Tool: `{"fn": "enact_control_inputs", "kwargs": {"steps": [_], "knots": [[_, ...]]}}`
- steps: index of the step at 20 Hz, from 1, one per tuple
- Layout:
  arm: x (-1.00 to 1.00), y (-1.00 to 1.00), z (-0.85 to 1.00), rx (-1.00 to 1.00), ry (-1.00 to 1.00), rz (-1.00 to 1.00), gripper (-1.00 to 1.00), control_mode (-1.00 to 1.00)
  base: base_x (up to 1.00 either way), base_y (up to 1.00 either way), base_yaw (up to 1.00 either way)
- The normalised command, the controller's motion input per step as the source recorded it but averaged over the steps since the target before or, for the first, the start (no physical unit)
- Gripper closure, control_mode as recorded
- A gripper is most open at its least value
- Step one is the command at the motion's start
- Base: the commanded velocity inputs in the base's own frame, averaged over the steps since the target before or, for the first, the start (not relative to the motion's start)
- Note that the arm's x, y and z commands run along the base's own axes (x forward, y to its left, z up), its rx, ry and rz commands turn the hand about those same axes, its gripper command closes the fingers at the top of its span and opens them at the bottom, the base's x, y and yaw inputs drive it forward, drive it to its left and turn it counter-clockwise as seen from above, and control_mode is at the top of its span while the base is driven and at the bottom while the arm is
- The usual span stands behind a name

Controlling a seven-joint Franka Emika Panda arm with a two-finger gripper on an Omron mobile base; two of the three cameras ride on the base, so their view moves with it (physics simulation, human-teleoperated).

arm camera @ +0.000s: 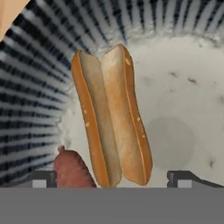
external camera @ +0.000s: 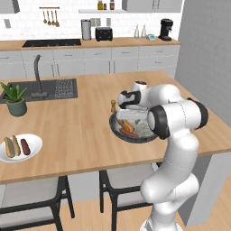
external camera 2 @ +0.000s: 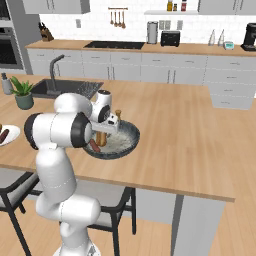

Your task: Place one bun and one sausage from the bowl on each plate.

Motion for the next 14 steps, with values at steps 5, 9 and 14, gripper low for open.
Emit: {"fn": "enact_control_inputs", "kwargs": {"steps": [5,9,14], "knots": [[0.14,0.0,-0.14,-0.02,-0.01,0.01,-1.0,-1.0,0.0,0.0,0.0],[0.0,0.01,-0.27,-0.03,-0.02,0.04,-1.0,-1.0,0.0,0.0,0.0],[0.0,0.01,-0.28,0.0,-0.07,0.03,-1.0,-1.0,0.0,0.0,0.0]]}}
